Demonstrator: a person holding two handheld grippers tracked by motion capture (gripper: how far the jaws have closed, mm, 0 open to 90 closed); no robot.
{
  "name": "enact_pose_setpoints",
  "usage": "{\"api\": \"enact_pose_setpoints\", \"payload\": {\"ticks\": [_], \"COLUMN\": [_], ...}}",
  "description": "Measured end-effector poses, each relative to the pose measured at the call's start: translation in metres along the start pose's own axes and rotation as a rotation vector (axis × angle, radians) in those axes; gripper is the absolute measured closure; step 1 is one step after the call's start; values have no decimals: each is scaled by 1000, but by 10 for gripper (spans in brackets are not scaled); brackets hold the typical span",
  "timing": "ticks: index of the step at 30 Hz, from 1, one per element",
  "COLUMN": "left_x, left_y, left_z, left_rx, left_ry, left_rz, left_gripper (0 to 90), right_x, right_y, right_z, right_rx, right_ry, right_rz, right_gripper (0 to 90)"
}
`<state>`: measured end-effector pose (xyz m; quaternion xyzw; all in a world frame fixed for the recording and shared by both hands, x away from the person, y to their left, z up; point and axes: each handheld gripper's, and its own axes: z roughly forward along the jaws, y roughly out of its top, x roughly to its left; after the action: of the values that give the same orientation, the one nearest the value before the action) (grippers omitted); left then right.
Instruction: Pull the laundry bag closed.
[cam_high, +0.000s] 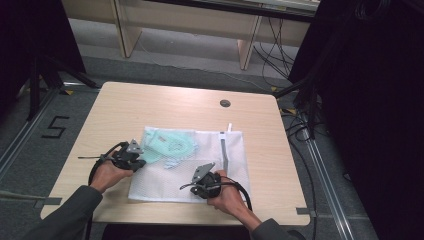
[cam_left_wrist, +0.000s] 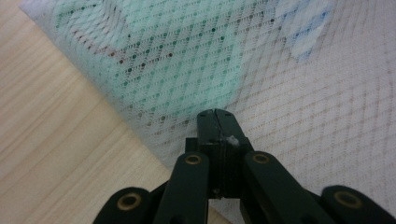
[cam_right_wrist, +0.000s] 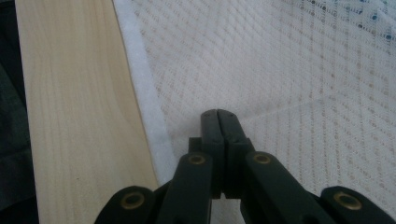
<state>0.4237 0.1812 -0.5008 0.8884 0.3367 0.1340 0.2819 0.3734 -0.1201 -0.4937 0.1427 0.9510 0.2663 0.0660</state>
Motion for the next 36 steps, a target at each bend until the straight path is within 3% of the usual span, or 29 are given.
{"api": "enact_pose_setpoints", "payload": {"ticks": [1, 2, 5, 6, 9, 12, 16, 18, 20, 22, 23, 24, 25, 27, 28, 32, 36], "left_x": [0, -1, 1, 1, 1, 1, 1, 1, 0, -2, -5, -8, -12, -18, -22, -37, -47], "left_y": [-1, -2, -6, -8, -8, -7, -9, -9, -8, -7, -6, -4, -2, 5, 7, 13, 16], "left_z": [0, 1, -3, -4, -5, -5, -3, -3, -4, -4, -6, -7, -10, -15, -16, -17, -16], "left_rx": [1, -32, -11, -14, -4, 9, -34, -33, -33, -31, -37, -46, -62, -96, -113, -138, -137], "left_ry": [1, 24, 8, 5, 0, 3, 29, 33, 39, 31, 25, 30, 34, 34, 30, -4, -16], "left_rz": [4, -4, 13, -9, -8, 11, -3, -1, -14, -29, -26, -24, -20, -10, -12, -6, 14], "left_gripper": [895, 896, 895, 896, 895, 895, 885, 868, 823, 738, 712, 682, 659, 624, 590, 510, 476], "right_x": [0, 1, 3, 4, 4, 4, -1, -3, -5, -12, -16, -17, -24, -32, -33, -33, -31], "right_y": [0, 1, 2, 2, 4, 4, 1, -1, -5, -11, -15, -20, -25, -35, -40, -56, -70], "right_z": [0, 1, 2, 3, 3, 3, -2, -10, -20, -31, -36, -41, -45, -53, -56, -66, -71], "right_rx": [-1, -1, -11, -7, -2, -4, -6, -19, -46, -57, -60, -65, -71, -70, -70, -77, -72], "right_ry": [-3, -3, 3, 3, 6, 7, 40, 36, 34, 17, 17, 5, -10, -37, -42, -58, -35], "right_rz": [-1, -1, 6, 4, -11, -9, -10, -6, 17, -4, 9, 61, 37, 53, 85, 103, 120], "right_gripper": [900, 900, 900, 900, 900, 900, 891, 883, 869, 839, 821, 807, 785, 733, 714, 645, 617]}}
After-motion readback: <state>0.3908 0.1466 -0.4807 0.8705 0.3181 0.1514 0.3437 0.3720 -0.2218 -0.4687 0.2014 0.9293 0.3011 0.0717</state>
